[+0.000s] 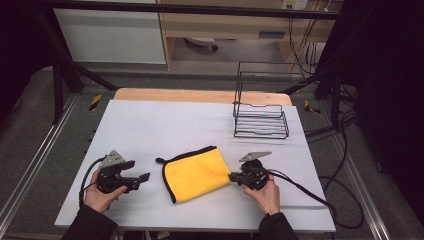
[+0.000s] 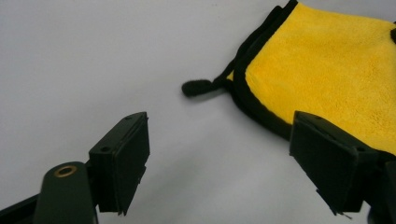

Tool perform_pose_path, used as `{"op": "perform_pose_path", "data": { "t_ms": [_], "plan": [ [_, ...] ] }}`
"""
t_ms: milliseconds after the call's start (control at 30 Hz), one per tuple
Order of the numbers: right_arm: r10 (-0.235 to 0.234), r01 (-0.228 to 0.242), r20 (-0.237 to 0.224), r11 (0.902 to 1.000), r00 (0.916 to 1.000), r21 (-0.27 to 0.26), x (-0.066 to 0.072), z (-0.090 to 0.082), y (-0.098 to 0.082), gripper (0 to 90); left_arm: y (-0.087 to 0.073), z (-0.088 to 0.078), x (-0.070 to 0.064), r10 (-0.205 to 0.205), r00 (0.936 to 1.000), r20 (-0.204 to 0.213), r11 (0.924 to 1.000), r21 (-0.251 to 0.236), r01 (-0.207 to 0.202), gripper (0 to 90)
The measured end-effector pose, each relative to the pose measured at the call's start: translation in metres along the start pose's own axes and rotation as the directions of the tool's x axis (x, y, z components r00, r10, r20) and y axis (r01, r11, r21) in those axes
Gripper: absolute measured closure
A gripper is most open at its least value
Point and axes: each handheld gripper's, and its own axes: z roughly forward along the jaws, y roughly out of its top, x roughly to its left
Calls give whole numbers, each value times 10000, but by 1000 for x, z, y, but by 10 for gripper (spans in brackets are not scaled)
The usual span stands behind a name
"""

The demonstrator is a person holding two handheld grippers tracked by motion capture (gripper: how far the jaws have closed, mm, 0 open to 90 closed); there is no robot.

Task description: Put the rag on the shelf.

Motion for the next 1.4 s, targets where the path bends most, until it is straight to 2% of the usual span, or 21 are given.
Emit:
{"op": "perform_pose_path", "data": {
  "t_ms": [267,400,433,467,500,533,600,667,733,767,800,833,867,900,1033,1200,1300,1400],
  "plan": [
    [-314,306,587,9994,9978,142,-15,10,7,861,24,19,-11,374,9993,17,9993,53,-374,273],
    [-331,334,780,9994,9964,-31,-16,12,7,832,35,42,-13,295,9992,279,9988,386,-305,337],
    [-364,379,1012,9992,9942,-134,-15,10,6,776,38,50,-14,332,9988,364,9977,584,-353,369],
    [-364,379,1012,9992,9942,-134,-15,10,6,776,39,56,-16,331,9987,379,9971,670,-356,369],
    [-364,407,1104,9985,9932,-368,-14,5,4,715,41,64,-18,441,9982,410,9946,918,-477,396],
    [-364,407,1104,9985,9932,-368,-14,5,4,715,42,69,-18,502,9978,439,9930,1050,-546,396],
    [-239,331,1240,9968,9920,-729,-15,0,1,668,41,81,-20,697,9961,539,9875,1375,-765,422],
    [95,37,1245,9944,9922,-1055,-15,-6,-1,614,39,88,-20,715,9956,607,9831,1644,-806,460],
    [393,-251,1169,9923,9924,-1209,-13,-8,-4,579,37,91,-18,563,9943,901,9802,1846,-722,514],
    [462,-321,1182,9925,9919,-1182,-11,-5,-6,570,37,91,-18,431,9941,991,9816,1812,-607,562],
    [462,-321,1182,9925,9919,-1182,-11,-5,-6,570,37,90,-17,470,9933,1059,9800,1877,-664,562],
    [776,-653,1054,9911,9914,-1157,-10,1,-7,583,37,90,-18,487,9930,1072,9801,1863,-682,585],
    [776,-653,1054,9911,9914,-1157,-10,1,-7,583,36,91,-18,503,9928,1087,9791,1906,-705,585],
    [990,-869,1053,9896,9895,-1143,-10,6,-8,607,36,91,-18,522,9926,1094,9785,1930,-728,593],
    [1209,-1092,1088,9881,9867,-1084,-9,13,-9,640,35,92,-17,493,9920,1166,9773,1991,-720,600],
    [1457,-1337,1000,9840,9843,-1177,-7,17,-12,722,36,93,-18,219,9929,1171,9768,2090,-462,619],
    [1728,-1615,892,9794,9809,-1212,-5,18,-13,752,36,94,-19,36,9915,1304,9745,2219,-327,697],
    [2014,-1932,723,9753,9768,-1066,-6,18,-11,806,37,93,-19,-129,9908,1348,9737,2271,-182,737]
  ]
}}
